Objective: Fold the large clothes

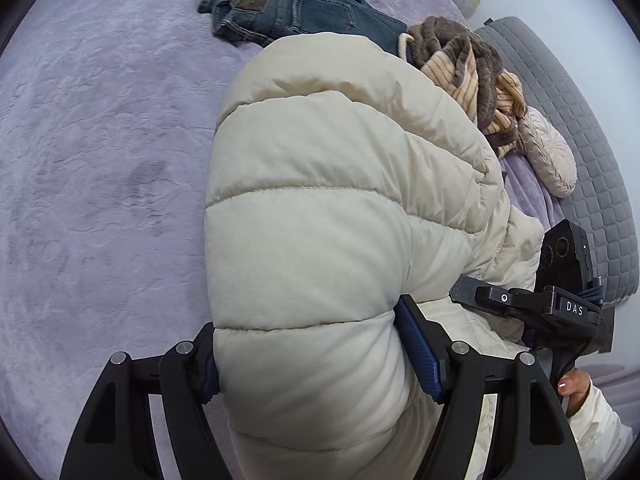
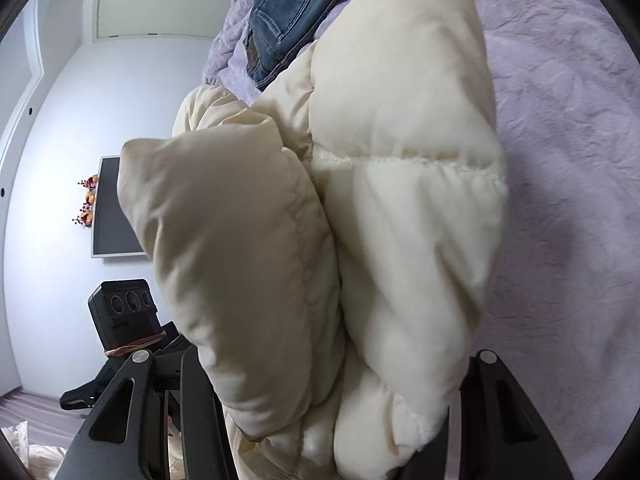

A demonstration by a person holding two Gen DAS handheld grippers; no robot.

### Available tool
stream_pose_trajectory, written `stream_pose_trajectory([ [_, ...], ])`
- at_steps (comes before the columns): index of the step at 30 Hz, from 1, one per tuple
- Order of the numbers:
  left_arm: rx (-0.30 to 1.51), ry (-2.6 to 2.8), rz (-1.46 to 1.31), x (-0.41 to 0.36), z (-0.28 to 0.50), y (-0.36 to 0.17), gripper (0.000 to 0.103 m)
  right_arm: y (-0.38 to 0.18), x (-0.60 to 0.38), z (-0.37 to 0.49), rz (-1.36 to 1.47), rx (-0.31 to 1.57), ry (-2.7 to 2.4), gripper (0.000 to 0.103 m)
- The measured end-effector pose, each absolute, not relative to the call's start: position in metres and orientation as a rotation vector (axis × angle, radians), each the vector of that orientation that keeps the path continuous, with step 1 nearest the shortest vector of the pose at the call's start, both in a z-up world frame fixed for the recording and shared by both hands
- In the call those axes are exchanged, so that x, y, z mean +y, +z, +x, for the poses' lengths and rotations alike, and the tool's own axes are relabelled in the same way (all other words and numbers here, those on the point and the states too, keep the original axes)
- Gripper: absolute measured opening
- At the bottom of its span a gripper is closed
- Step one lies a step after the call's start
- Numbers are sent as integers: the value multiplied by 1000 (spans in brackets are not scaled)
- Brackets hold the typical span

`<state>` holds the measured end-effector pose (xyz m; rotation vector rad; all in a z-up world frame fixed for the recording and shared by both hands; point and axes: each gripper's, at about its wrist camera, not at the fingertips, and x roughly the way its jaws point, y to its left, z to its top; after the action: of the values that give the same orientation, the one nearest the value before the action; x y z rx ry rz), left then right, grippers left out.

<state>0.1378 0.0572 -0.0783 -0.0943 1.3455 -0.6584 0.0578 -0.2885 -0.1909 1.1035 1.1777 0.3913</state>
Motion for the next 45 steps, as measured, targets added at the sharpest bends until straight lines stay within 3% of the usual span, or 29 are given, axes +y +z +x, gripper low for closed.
stream_pose_trajectory([
  [9,1318,-506,-121,181,192,-91,75,-206,-178,127,1044,1234,496,53],
  [15,1304,-407,-129,225,215,-113,75,-222,-132,169,993,1269,533,53],
  [27,1309,-365,-95,215,221,-144,80,-237,-117,196,883,1356,426,62],
  [40,1305,-360,-87,207,218,-144,83,-178,-166,163,676,1331,218,64],
  [41,1306,-359,-87,207,218,-143,83,-170,-170,161,657,1312,195,63],
  [43,1307,-358,-85,207,217,-141,83,-154,-177,154,626,1260,185,22],
  [45,1306,-358,-81,207,216,-140,83,-138,-177,150,601,1211,211,16],
])
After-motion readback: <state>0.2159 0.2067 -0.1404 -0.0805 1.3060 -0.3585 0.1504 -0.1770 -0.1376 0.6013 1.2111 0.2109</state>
